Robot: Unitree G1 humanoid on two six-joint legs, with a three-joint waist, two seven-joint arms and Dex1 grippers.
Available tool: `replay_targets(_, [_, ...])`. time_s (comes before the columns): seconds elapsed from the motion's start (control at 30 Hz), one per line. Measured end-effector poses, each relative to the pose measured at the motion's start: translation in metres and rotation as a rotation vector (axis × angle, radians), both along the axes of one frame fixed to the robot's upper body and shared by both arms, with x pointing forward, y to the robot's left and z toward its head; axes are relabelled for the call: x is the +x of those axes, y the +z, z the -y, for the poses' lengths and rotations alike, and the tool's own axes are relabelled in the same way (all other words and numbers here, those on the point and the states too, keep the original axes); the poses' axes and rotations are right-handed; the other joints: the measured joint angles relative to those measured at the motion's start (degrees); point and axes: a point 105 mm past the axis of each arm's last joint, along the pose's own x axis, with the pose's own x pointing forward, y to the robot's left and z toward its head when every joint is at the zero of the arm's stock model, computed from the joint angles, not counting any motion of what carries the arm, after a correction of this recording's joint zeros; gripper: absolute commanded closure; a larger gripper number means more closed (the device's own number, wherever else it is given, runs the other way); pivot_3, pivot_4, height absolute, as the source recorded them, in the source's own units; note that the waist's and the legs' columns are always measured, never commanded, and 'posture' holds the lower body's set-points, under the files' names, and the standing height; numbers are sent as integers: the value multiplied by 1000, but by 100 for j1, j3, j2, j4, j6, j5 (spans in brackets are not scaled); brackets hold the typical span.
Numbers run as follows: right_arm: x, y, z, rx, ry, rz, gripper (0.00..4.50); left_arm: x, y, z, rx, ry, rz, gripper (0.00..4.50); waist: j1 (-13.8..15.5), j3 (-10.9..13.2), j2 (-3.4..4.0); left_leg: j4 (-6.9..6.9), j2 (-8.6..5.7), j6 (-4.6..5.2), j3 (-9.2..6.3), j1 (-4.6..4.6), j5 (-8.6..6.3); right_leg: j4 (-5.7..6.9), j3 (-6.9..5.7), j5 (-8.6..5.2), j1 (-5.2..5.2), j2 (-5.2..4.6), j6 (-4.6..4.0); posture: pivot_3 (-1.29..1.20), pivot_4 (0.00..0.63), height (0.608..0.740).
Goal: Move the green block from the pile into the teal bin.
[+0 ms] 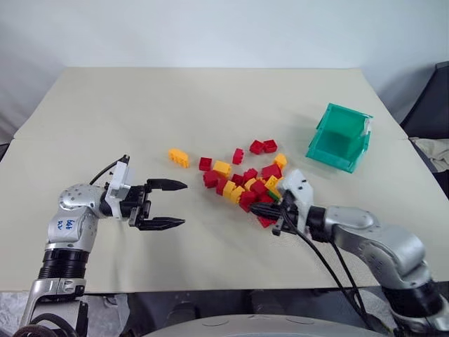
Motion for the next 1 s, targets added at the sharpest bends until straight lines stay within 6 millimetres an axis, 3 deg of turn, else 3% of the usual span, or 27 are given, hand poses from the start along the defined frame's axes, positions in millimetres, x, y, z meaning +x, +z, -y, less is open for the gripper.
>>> replay_targets(0.27, [50, -3, 34, -66, -140, 88, 4468, 2, -1, 1, -17, 2, 10, 0, 9, 0, 0, 1, 0, 1, 1, -6, 0, 4, 0, 3, 0, 0, 4, 0, 150, 740])
replay_targets(0.37, [66, -3, 56, -95, -226, 125, 4468, 2, -1, 3, -24, 0, 23, 0, 16, 0, 0, 1, 0, 1, 1, -7, 0, 4, 0, 3, 0, 0, 4, 0, 150, 740])
replay_targets(0.53, [72, 6, 78, -106, -292, 166, 4468, 1, -3, 4, -31, 3, 24, 0, 6, 1, 1, 0, 2, 1, 2, -7, 0, 4, 0, 3, -1, 1, 4, 0, 150, 740])
replay_targets(0.6, [68, 9, 81, -107, -287, 177, 4468, 1, -4, 5, -36, 2, 26, 0, 6, 3, 5, 0, 2, 1, 1, -6, 0, 5, 0, 2, -1, 1, 4, 0, 150, 740])
replay_targets(0.8, [27, 13, 98, -190, -184, 111, 4468, 0, -8, 6, -46, 7, 12, 0, 30, 10, 16, 6, 2, 4, 1, -11, -2, 0, 0, 4, -1, -1, 9, 0, 150, 740])
replay_targets(0.9, [12, 17, 103, -187, -157, 99, 3882, 0, -8, 9, -51, -1, 16, 0, 24, 10, 17, 9, 1, 4, 1, -8, -2, -1, 2, 5, 0, 0, 12, 0, 150, 740])
replay_targets(1.0, [-12, 18, 127, -232, -155, 52, 2912, 0, -10, 10, -53, -7, 10, 0, 54, 14, 23, 8, 0, 4, -2, -12, -2, -2, 1, 4, 0, 1, 13, 0, 150, 740])
